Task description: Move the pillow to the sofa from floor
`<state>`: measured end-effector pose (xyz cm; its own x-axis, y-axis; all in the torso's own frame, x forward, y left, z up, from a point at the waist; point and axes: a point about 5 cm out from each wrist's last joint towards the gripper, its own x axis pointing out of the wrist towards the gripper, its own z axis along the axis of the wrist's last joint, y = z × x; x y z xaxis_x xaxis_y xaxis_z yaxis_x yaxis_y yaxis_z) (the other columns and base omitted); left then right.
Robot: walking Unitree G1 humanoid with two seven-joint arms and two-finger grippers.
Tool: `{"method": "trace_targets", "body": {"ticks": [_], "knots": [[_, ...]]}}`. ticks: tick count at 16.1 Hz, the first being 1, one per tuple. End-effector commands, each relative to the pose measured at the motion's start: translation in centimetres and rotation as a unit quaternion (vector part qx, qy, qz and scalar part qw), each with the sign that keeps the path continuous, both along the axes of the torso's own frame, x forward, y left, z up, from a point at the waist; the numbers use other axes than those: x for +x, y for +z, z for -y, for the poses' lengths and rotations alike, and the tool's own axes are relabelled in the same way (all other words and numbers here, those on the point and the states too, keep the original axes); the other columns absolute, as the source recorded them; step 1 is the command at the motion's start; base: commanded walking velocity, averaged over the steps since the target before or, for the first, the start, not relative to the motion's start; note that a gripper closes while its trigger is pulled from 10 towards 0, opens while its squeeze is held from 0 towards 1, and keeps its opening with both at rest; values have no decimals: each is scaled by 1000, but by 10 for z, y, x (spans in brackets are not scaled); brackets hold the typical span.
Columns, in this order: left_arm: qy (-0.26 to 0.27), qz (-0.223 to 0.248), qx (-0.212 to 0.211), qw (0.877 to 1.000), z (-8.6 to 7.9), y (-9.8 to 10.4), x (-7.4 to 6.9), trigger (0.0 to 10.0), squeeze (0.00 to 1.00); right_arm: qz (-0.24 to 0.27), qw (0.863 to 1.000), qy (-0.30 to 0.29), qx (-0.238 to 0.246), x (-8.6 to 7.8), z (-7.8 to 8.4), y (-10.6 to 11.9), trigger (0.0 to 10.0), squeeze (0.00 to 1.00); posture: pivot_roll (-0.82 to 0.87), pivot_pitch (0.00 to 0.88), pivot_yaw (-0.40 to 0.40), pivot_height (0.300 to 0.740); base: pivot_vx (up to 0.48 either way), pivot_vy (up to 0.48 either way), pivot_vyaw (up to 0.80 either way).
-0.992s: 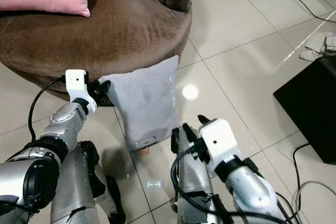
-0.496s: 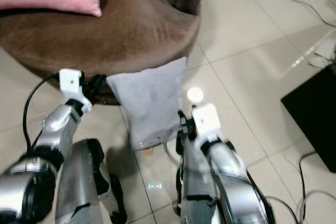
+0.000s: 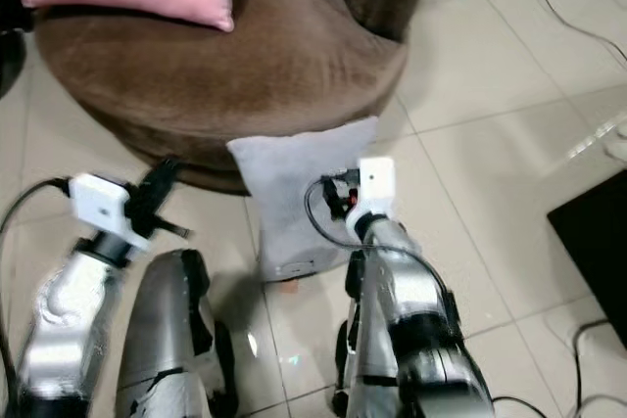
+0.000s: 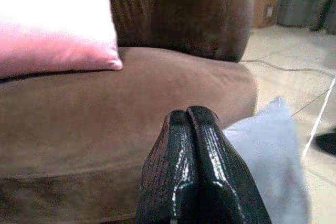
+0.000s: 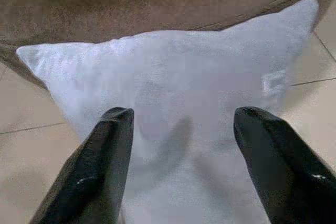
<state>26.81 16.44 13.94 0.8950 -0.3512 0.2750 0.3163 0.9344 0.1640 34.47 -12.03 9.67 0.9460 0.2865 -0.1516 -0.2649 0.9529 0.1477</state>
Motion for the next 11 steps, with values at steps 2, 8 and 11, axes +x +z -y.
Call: {"method": "trace_targets", "body": {"ticks": [2,8,11], "knots": [[30,-13,-4,999,-5,6,-18,10000,0,-8,999,-28,30,9,5,-4,10000,1000,204,229,-35,487,0,0,0],[56,-5,23,998,-19,35,-31,10000,0,18,998,-59,-30,42,20,30,10000,1000,281,266,-22,487,0,0,0],[65,-4,25,998,-23,46,-32,10000,0,40,993,-89,-62,58,33,61,10000,1000,291,269,-25,487,0,0,0]]}}
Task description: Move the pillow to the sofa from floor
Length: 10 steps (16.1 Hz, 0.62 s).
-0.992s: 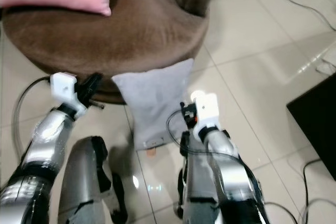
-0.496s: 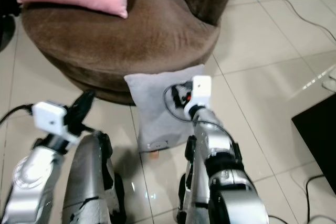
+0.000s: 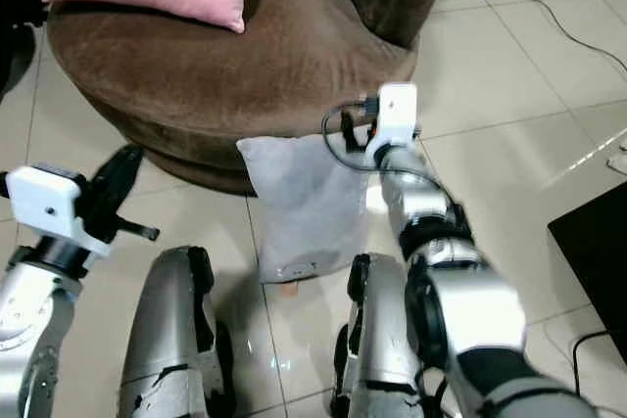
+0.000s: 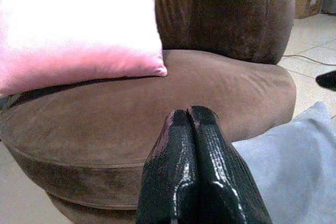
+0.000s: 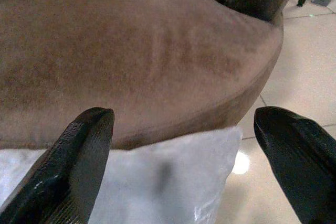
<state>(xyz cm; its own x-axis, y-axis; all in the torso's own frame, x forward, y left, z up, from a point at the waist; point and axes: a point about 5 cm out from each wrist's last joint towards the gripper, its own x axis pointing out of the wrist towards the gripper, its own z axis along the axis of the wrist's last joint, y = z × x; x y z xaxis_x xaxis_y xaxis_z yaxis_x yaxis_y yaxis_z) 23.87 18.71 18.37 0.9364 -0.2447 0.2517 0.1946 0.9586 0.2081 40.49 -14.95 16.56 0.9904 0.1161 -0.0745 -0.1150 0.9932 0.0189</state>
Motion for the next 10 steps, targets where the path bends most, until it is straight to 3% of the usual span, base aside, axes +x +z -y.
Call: {"method": "trace_targets", "body": {"ticks": [1,4,7,10], "knots": [[-2,-1,-1,1000,0,3,-2,10000,0,-8,1000,-6,-9,1,5,1,10000,1000,289,269,-24,487,0,0,0],[-2,-14,-3,1000,6,-1,-2,10000,0,-4,998,-11,58,5,8,11,10000,1000,283,274,-35,487,0,0,0],[2,-22,-5,1000,10,3,-7,10000,0,-37,998,-19,43,-2,12,-10,10000,1000,273,300,-68,487,0,0,0],[6,-51,-1,999,12,-8,-20,10000,0,-63,992,-34,100,-10,19,-29,10000,1000,239,338,-78,487,0,0,0]]}}
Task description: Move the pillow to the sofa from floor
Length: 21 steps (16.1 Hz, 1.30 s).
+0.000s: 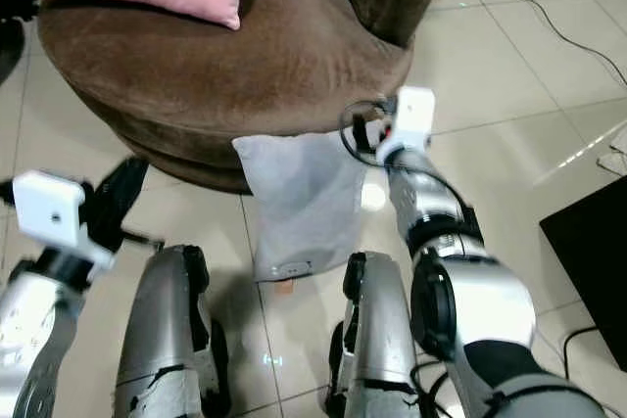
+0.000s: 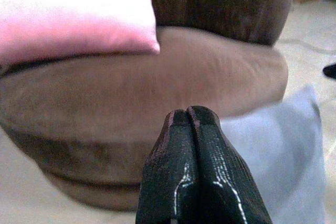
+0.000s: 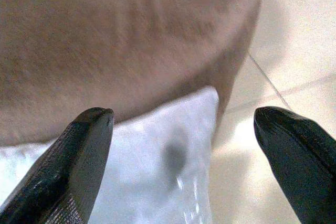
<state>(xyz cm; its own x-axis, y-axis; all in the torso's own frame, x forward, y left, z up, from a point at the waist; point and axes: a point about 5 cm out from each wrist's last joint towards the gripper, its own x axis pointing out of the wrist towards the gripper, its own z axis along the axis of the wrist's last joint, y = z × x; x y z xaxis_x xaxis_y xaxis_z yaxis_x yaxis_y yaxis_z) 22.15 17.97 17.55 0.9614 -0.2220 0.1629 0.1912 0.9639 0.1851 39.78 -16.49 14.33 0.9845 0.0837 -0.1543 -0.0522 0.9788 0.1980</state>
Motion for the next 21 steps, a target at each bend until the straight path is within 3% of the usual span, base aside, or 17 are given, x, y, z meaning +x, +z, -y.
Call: {"method": "trace_targets", "body": {"ticks": [1,4,6,10,13,16,17,18,21], "knots": [[-6,-13,3,1000,5,-4,-7,10000,0,-17,1000,-9,17,-4,4,-9,10000,1000,239,340,-79,487,0,0,0],[-26,-51,1,998,30,-20,-32,10000,0,-24,997,-23,66,-8,5,-19,10000,1000,256,400,-78,487,0,0,0],[-30,-47,12,998,32,-14,-40,10000,0,-19,993,-36,109,-9,6,-20,10000,1000,295,430,-69,487,0,0,0],[11,1,56,998,11,20,-48,10000,0,-12,984,-43,174,-12,-4,-27,10000,1000,394,469,-18,487,0,0,0],[22,28,65,997,-1,39,-44,10000,0,-7,979,-41,199,-13,-12,-29,10000,1000,422,446,-7,487,0,0,0],[-11,-50,65,997,-3,18,-57,10000,0,-3,977,-57,204,-10,-13,-24,10000,1000,424,430,-5,487,0,0,0],[-35,-97,73,992,-3,0,-71,10000,0,4,976,-73,207,-8,-10,-18,10000,1000,423,411,-8,487,0,0,0],[-42,-107,78,990,-3,-6,-76,10000,0,10,972,-84,219,-6,-7,-14,10000,1000,423,411,-8,487,0,0,0],[-39,-98,74,992,-5,-1,-74,10000,0,15,965,-90,244,-3,-6,-8,10000,1000,433,400,-5,487,0,0,0]]}}
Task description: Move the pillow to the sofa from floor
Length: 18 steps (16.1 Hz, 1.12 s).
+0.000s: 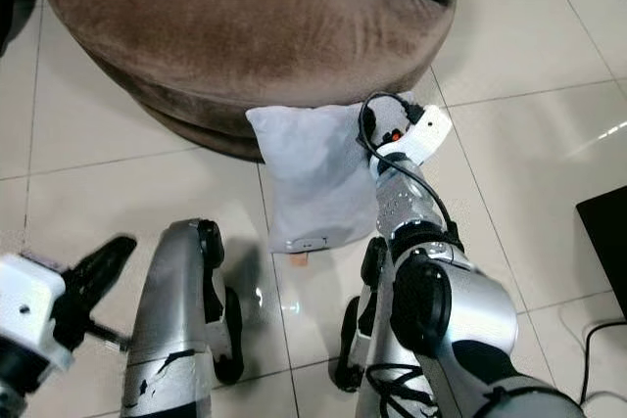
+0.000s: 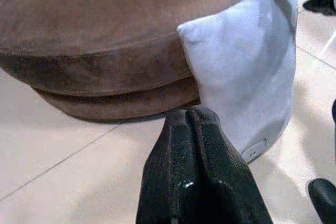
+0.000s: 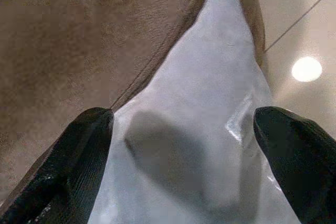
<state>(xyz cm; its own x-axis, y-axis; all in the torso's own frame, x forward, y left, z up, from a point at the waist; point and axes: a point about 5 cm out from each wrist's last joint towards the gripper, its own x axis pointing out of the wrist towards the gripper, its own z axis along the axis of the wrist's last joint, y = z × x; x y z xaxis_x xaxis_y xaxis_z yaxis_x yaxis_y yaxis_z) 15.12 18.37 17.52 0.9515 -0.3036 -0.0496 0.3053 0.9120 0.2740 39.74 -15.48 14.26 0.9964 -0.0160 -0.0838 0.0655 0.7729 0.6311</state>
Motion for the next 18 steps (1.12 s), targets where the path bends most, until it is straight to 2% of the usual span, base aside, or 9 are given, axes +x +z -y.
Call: {"method": "trace_targets", "body": {"ticks": [1,3,5,7,8,9,10,16,18], "knots": [[-12,6,-9,1000,0,4,-3,10000,0,-9,1000,-6,22,-2,2,-5,10000,1000,437,395,-3,487,0,0,0],[-49,31,-81,995,9,16,-5,10000,0,-9,999,0,34,0,-3,-3,10000,1000,442,396,0,487,0,0,0],[-104,15,-131,986,19,21,-8,10000,0,-13,1000,3,21,-1,-6,-4,10000,1000,450,399,1,487,0,0,0],[-148,-4,-136,980,24,23,-11,10000,0,-18,999,-3,28,-1,-7,-5,10000,984,473,391,1,487,0,0,0],[-157,-11,-128,979,25,23,-12,10000,0,-19,999,-5,35,-1,-7,-5,10000,937,473,391,1,487,0,0,0],[-163,-18,-119,979,25,23,-14,10000,0,-23,999,-8,41,-1,-9,-6,10000,655,490,383,-3,487,0,0,0],[-163,-23,-114,980,26,23,-16,10000,0,-29,999,-11,37,-1,-10,-7,10000,0,497,381,-1,487,0,0,0],[-144,-36,-85,985,13,28,-24,10000,0,-76,994,-64,42,-6,-8,-18,10000,0,558,380,12,487,0,0,0],[-140,-35,-77,987,6,31,-27,10000,0,-81,989,-61,105,-7,-13,-23,10000,0,576,378,23,487,0,0,0]]}}
